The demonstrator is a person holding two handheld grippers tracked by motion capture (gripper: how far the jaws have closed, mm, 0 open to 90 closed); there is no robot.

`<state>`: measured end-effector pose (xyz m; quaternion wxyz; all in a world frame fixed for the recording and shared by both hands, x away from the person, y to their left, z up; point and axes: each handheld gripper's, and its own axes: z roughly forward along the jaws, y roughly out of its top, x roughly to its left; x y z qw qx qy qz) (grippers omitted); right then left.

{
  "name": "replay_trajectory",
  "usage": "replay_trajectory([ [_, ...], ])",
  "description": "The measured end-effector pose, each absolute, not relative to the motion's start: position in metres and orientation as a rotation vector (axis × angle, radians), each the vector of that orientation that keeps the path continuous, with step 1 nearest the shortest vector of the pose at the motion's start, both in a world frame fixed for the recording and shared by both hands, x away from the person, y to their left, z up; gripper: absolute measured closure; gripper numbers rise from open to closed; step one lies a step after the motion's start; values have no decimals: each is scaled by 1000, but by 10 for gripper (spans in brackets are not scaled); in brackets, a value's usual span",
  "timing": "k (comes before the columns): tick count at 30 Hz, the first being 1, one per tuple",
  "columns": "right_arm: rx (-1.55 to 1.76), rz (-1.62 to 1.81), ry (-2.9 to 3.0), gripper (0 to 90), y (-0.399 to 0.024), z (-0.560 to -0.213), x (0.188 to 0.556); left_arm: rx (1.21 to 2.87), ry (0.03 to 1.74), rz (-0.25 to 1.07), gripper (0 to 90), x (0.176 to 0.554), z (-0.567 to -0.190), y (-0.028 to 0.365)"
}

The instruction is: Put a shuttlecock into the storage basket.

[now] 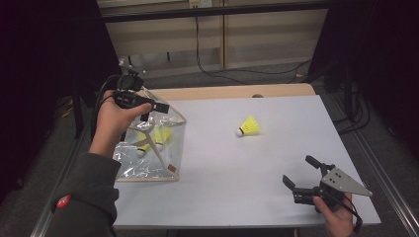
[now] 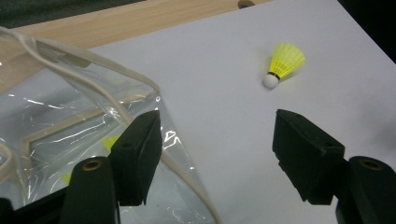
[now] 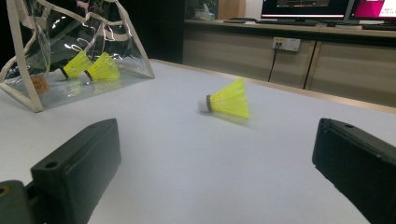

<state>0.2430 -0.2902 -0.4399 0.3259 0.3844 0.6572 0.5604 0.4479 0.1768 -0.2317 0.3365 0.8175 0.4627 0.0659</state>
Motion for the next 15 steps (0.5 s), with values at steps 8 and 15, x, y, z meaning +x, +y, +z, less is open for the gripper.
replay_trajectory([
  [8,1006,1468,1722,12,-290,-440,243,2146,1172,156,308,446,-232,167],
  [15,1005,1468,1724,12,-290,-440,243,2151,1157,150,276,446,-235,159],
])
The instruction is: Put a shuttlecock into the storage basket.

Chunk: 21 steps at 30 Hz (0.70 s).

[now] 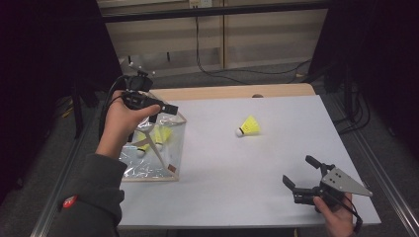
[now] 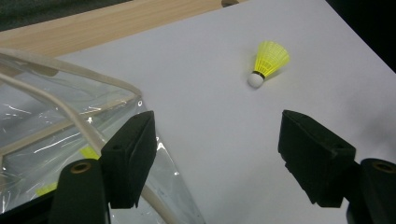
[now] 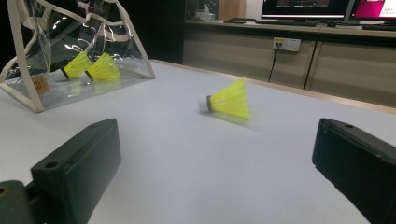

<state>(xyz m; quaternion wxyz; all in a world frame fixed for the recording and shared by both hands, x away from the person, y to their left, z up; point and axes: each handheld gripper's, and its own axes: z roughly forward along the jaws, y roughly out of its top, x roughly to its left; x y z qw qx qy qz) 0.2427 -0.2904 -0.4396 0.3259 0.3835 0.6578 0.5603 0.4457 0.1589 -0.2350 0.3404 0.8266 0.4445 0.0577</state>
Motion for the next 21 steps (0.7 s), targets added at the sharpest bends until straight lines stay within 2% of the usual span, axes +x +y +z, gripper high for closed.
replay_trajectory([
  [21,998,1468,1725,12,-290,-439,243,2161,1133,140,193,445,-245,142],
])
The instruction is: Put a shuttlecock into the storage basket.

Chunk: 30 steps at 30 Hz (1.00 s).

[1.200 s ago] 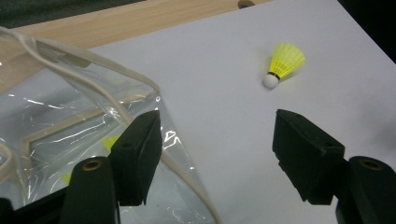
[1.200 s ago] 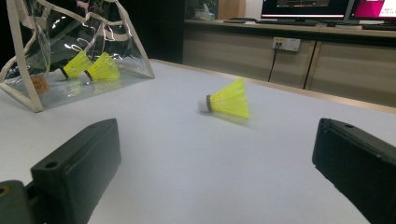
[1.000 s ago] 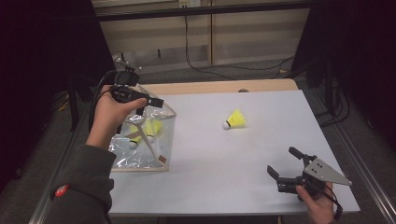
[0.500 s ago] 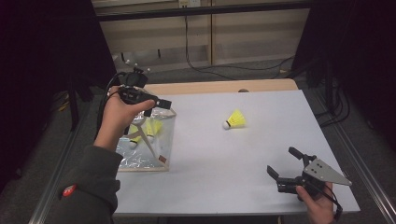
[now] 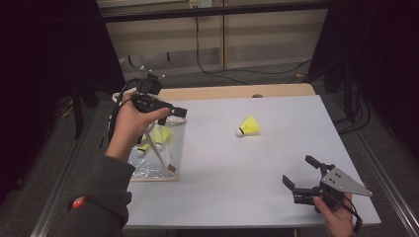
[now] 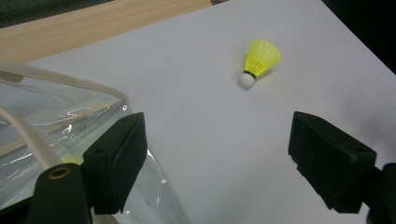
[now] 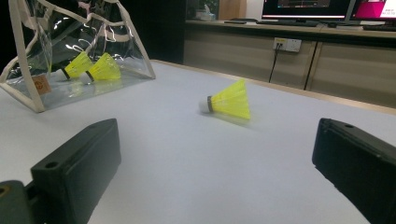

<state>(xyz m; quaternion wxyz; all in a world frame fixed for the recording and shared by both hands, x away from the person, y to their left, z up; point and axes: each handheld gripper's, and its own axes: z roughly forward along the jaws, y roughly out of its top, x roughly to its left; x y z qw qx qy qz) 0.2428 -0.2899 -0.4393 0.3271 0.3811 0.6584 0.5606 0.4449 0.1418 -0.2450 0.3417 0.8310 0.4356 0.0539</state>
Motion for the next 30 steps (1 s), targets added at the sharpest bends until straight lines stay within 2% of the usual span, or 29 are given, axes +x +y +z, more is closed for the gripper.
replay_trajectory([
  [30,1002,1469,1726,12,-290,-440,243,2180,1095,120,119,445,-270,117],
])
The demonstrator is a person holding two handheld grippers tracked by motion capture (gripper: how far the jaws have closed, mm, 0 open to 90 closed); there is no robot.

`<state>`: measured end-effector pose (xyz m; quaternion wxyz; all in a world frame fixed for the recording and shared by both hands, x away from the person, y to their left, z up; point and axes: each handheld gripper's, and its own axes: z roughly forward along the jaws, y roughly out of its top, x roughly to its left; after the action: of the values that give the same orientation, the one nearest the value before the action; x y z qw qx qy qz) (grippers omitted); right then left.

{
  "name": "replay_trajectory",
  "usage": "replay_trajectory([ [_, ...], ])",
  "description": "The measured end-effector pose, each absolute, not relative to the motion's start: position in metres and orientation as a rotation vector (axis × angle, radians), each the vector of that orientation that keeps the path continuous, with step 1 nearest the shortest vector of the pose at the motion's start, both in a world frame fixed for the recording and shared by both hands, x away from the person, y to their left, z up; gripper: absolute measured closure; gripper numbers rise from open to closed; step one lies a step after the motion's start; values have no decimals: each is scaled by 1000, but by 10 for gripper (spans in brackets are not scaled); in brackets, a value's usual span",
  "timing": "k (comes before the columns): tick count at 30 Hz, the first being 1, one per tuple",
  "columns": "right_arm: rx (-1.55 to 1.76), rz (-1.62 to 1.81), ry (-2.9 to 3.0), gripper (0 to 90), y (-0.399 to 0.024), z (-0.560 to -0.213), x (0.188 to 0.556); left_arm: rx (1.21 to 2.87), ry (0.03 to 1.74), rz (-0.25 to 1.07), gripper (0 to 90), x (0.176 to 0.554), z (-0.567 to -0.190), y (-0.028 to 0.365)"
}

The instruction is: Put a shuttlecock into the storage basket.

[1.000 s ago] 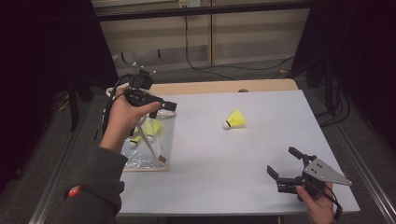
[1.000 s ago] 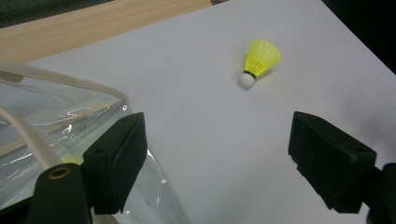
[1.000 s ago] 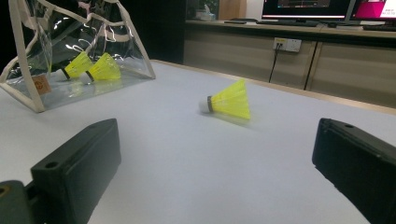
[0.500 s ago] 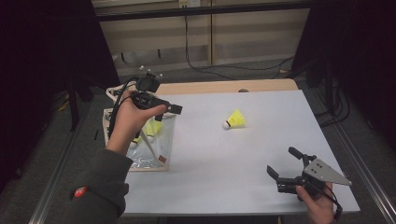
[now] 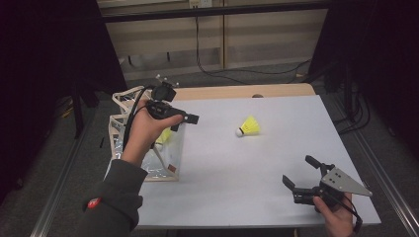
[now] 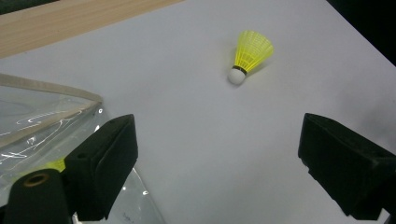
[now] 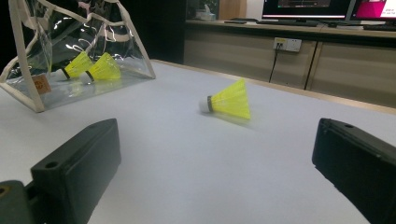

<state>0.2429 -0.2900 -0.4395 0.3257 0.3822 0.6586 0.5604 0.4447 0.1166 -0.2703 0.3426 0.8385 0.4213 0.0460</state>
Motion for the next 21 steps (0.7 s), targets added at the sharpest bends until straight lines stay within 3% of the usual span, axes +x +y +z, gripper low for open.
replay_trajectory([
  [21,999,1469,1727,12,-290,-440,243,2177,1064,109,107,447,-291,100],
])
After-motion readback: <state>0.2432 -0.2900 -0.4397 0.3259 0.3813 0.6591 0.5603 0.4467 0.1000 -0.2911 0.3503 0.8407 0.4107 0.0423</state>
